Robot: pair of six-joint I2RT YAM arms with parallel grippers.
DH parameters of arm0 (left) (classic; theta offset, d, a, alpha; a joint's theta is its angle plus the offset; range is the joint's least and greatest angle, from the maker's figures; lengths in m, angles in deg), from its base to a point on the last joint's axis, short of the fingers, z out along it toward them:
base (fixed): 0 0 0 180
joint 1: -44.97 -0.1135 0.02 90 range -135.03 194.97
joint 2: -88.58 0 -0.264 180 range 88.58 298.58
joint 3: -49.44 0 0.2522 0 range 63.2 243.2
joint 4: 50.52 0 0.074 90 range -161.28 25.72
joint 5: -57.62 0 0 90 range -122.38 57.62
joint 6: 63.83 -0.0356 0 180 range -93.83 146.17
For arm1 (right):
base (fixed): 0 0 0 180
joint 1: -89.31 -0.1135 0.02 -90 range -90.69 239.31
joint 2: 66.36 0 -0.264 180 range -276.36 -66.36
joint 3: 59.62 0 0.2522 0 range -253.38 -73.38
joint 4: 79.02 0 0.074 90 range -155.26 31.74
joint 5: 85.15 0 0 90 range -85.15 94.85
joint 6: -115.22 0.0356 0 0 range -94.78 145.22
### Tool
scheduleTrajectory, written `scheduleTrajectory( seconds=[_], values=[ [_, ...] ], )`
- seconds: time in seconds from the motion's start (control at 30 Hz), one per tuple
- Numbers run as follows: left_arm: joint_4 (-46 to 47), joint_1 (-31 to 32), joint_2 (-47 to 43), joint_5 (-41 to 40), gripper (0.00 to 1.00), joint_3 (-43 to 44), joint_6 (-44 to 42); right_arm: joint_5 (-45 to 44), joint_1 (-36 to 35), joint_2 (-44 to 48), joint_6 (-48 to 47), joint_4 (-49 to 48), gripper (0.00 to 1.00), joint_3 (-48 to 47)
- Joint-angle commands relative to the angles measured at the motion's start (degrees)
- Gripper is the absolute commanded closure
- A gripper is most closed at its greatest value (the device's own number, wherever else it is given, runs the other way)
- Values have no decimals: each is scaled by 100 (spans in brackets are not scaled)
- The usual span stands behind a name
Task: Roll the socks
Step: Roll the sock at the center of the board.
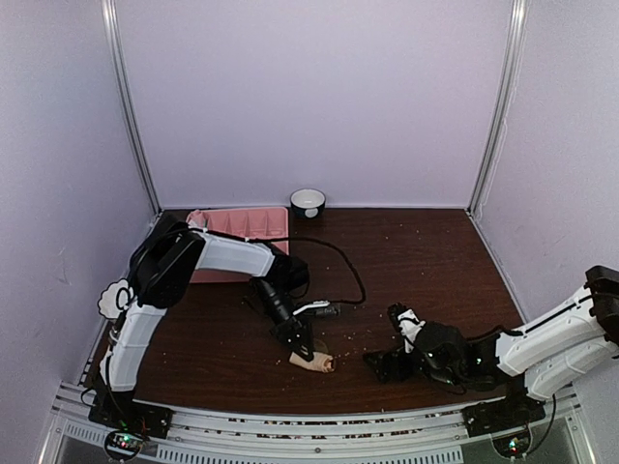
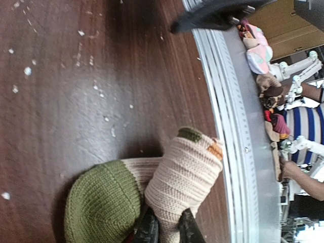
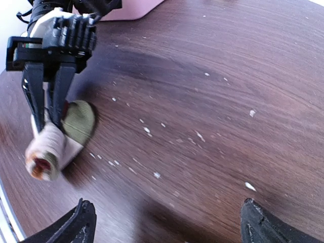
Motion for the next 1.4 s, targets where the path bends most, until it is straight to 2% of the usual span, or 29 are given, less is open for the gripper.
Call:
scheduleTrajectory(
  seconds=[0.0, 0.1, 0.17, 0.33, 0.43, 0.47, 0.6, 0.8, 0.87, 0.97, 1.03, 1.37],
  values=[
    [-539, 83, 665, -1093, 100, -256, -228, 211, 121, 121, -325, -1272, 0, 685],
    [-519, 81, 721, -1102, 100, -233, -183, -336, -357, 247, -1471, -662, 0, 291],
    [-521, 76, 760, -1121, 100, -202, -155, -361, -585, 225, -2245, -625, 1, 105],
    [-521, 81, 810, -1170, 100, -156, -112, 678, -670, -130, -3437, -900, 20, -355],
    [-519, 81, 874, -1192, 100, -114, -66, 1322, -689, -733, -3944, -390, 39, -1113],
    [-521, 81, 895, -1207, 100, -97, -55, 1460, -693, -958, -4053, -241, 42, -1354],
    [-511, 81, 933, -1235, 100, -61, -51, 1895, -697, -1689, -4325, -284, 46, -1912],
    [-513, 81, 914, -1237, 100, -67, -73, 1938, -672, -2367, -4612, -159, 53, -2317],
    [-513, 81, 888, -1221, 100, -88, -99, 1940, -655, -2521, -4661, -98, 59, -2371],
    [-508, 81, 809, -1179, 100, -142, -188, 1819, -605, -2747, -4686, 53, 76, -2431],
    [-421, 81, 671, -1173, 98, -261, -229, 1853, -565, -2837, -4627, 95, 81, -2405],
    [-183, 72, -86, -1106, 86, -700, -747, 1933, -478, -3400, -4015, 176, 77, -2255]
  ],
)
